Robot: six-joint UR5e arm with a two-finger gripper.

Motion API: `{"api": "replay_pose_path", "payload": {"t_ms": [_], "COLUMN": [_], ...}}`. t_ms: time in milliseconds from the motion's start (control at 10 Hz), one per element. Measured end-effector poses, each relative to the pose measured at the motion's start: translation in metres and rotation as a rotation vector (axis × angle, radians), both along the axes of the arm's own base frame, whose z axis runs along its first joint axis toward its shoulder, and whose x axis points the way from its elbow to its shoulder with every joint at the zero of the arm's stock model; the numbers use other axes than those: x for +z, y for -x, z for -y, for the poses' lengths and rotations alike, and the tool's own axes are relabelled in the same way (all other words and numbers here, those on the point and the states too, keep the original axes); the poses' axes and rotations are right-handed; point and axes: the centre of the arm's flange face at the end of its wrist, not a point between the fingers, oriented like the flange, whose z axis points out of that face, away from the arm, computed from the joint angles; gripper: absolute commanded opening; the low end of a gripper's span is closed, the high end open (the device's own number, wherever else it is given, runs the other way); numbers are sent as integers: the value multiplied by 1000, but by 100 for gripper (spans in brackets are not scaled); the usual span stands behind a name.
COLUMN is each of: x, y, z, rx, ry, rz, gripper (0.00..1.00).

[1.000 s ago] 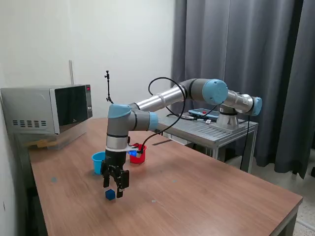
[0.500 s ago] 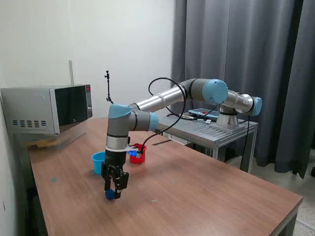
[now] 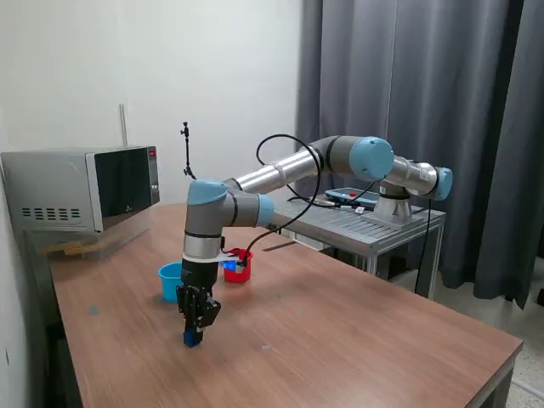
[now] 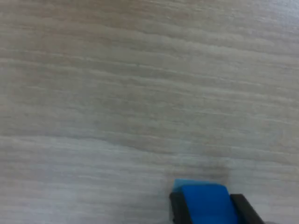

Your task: Place red objects in the red bin, and blue objects in the blue bin.

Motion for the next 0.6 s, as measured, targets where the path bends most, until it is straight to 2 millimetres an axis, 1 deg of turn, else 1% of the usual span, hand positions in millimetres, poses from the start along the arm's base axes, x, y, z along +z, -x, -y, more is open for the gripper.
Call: {"api": "replay_pose_path", "payload": {"t_ms": [200,300,600], "x": [3,12,60], "y": [1,2,0], "z": [0,-1,-5], "rx": [-1,-1,-28], "ry": [-3,-6,-47], "rz": [-10,-27,-75], "gripper": [0,0,0]}}
